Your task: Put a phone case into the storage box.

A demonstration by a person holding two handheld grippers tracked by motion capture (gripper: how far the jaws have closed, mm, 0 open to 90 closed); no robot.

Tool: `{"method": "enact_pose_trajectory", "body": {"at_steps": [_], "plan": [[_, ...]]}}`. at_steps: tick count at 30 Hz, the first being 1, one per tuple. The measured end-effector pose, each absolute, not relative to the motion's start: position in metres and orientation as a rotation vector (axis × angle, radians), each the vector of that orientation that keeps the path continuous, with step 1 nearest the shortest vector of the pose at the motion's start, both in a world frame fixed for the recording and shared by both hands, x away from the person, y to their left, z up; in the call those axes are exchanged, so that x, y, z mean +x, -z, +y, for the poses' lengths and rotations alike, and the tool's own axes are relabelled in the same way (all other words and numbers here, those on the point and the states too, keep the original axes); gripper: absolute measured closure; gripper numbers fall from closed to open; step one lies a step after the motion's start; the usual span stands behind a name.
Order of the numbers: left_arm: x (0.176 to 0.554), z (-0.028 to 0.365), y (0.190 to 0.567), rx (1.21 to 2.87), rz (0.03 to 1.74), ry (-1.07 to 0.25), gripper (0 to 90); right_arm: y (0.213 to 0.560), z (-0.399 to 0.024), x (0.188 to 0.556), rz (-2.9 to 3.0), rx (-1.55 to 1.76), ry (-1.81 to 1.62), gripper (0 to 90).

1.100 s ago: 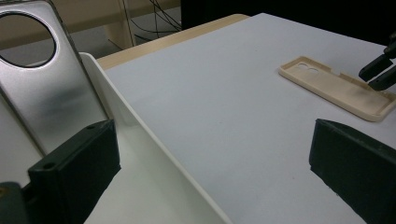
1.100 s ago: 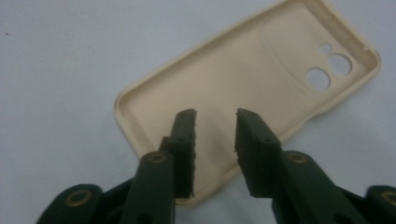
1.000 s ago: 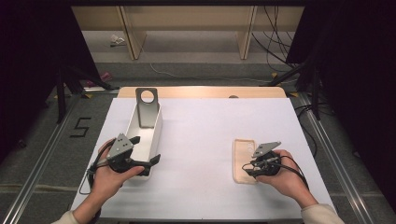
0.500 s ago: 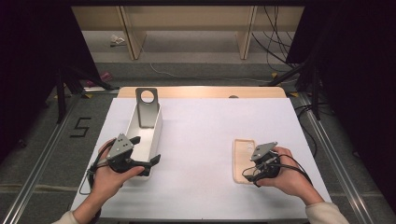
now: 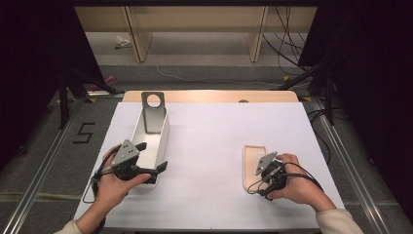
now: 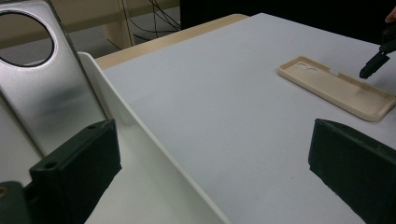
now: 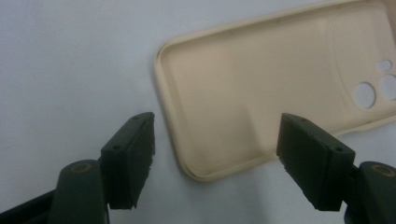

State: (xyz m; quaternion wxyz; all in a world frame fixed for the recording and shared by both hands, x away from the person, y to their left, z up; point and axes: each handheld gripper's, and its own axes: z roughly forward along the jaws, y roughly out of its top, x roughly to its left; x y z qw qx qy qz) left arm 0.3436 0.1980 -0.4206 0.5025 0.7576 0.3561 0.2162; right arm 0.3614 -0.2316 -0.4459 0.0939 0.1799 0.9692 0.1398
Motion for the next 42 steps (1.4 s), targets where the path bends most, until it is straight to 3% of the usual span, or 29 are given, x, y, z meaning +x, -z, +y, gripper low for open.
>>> {"method": "enact_pose_trajectory", "body": {"at_steps": [34, 42], "plan": [[0.344, 0.197, 0.422, 1.840, 0.852, -0.511, 2.4, 0.452, -0.199, 0.368, 2.900, 0.310, -0.101, 34.4], [0.344, 0.197, 0.422, 1.840, 0.849, -0.508, 2.7, 0.452, -0.196, 0.367, 2.914, 0.277, -0.081, 40.5]]}}
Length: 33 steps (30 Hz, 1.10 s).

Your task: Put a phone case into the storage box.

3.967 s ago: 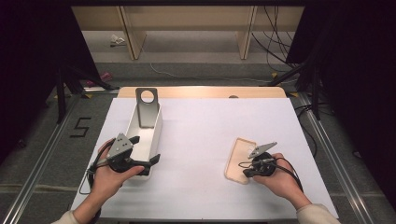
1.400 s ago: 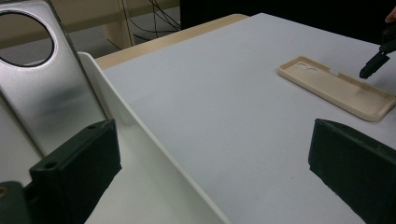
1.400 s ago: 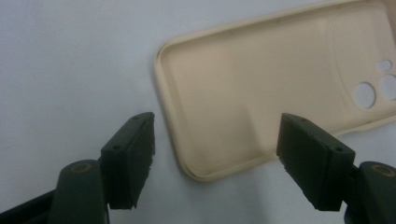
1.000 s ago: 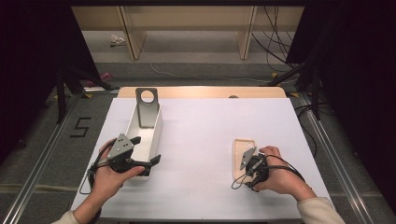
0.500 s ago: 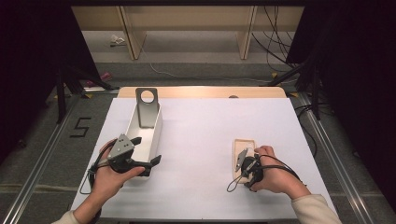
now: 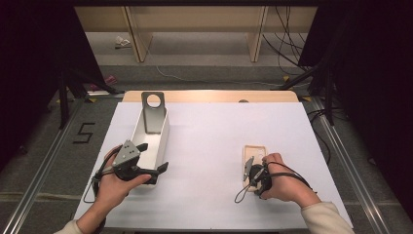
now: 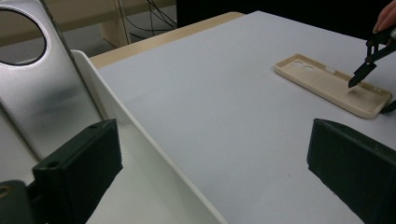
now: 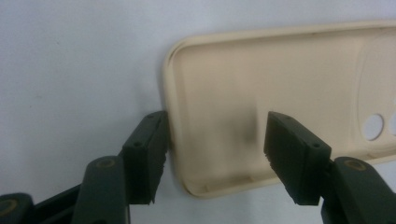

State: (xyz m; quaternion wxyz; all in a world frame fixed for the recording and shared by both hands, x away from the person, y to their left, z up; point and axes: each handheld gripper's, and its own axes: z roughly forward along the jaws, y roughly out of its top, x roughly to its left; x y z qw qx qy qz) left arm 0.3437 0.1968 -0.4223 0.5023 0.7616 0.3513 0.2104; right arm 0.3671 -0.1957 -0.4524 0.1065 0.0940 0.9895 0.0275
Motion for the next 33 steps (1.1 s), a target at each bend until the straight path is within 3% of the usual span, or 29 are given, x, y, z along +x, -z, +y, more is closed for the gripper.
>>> {"method": "enact_pose_trajectory", "body": {"at_steps": [18, 33], "plan": [[0.344, 0.195, 0.424, 1.847, 0.838, -0.495, 3.6, 0.452, -0.186, 0.358, 2.973, 0.179, -0.002, 72.8], [0.343, 0.194, 0.424, 1.853, 0.833, -0.490, 4.3, 0.453, -0.182, 0.355, 2.966, 0.120, 0.029, 82.4]]}}
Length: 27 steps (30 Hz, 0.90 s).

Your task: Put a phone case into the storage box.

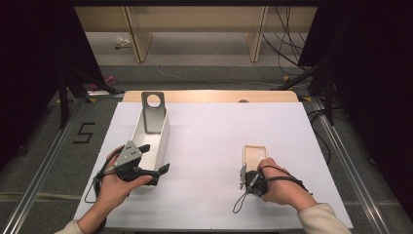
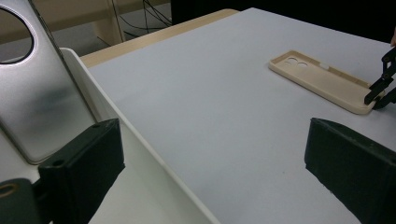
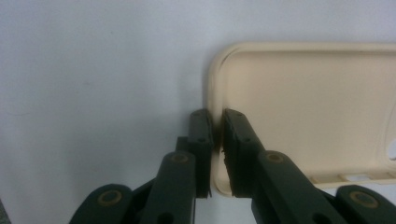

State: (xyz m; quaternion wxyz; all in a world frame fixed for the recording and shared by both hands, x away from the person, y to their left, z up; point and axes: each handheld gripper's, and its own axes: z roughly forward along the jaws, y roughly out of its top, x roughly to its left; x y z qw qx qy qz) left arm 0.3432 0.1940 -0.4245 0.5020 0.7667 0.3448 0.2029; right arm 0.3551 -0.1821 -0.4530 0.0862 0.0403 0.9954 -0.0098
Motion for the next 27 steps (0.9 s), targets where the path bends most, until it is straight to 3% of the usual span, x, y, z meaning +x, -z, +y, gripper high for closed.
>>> {"method": "enact_pose_trajectory", "body": {"at_steps": [27], "plan": [[0.3431, 0.1948, 0.4240, 1.852, 0.832, -0.491, 6.0, 0.4490, -0.1876, 0.3547, 2.992, 0.137, -0.097, 87.2]]}}
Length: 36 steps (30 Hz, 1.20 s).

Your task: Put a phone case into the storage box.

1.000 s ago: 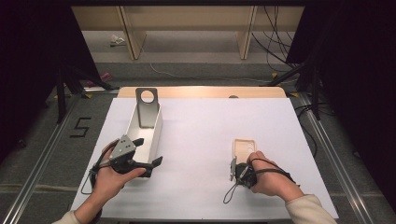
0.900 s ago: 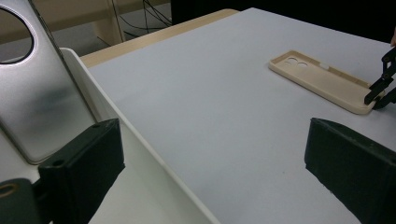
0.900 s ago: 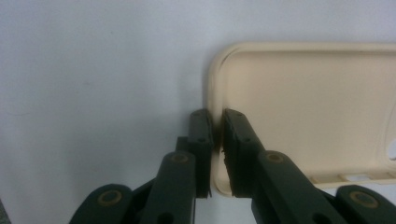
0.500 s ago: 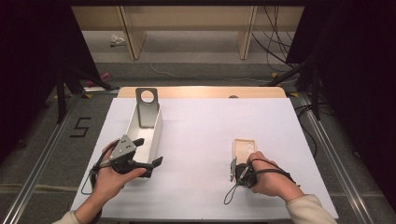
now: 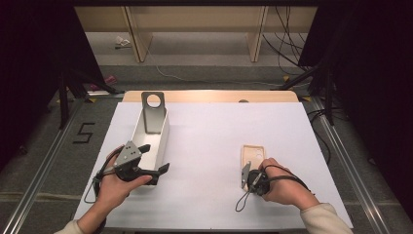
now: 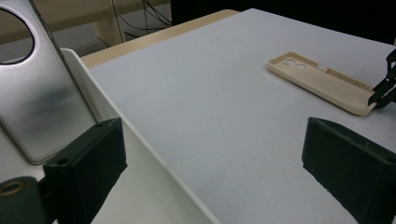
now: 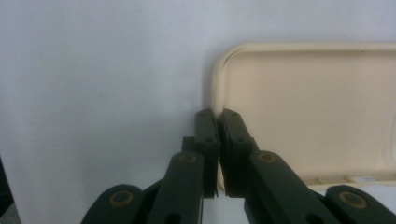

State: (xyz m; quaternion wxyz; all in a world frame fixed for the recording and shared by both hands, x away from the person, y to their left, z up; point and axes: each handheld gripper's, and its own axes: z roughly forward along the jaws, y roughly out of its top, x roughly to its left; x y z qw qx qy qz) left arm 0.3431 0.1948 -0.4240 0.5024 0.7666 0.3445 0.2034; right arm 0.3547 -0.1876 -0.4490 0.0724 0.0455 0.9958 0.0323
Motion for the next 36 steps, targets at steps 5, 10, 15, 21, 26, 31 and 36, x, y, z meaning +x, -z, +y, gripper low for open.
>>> {"method": "enact_pose_trajectory", "body": {"at_steps": [5, 10, 15, 21, 26, 31, 36], "plan": [[0.343, 0.195, 0.424, 1.848, 0.834, -0.490, 6.3, 0.444, -0.187, 0.354, 2.990, 0.144, -0.216, 87.5], [0.343, 0.195, 0.424, 1.847, 0.833, -0.493, 6.4, 0.436, -0.188, 0.353, 2.948, 0.148, -0.365, 87.8], [0.343, 0.195, 0.423, 1.846, 0.832, -0.494, 6.6, 0.432, -0.193, 0.355, 2.880, 0.198, -0.526, 87.9], [0.343, 0.195, 0.423, 1.844, 0.837, -0.494, 6.8, 0.432, -0.200, 0.355, 2.793, 0.244, -0.652, 87.9], [0.343, 0.195, 0.423, 1.841, 0.838, -0.494, 7.1, 0.432, -0.200, 0.355, 2.753, 0.242, -0.724, 87.9], [0.344, 0.193, 0.420, 1.830, 0.867, -0.495, 8.1, 0.434, -0.196, 0.353, 2.744, 0.230, -0.760, 87.9], [0.346, 0.185, 0.412, 1.816, 0.877, -0.477, 11.0, 0.436, -0.188, 0.351, 2.731, 0.199, -0.788, 87.9]]}}
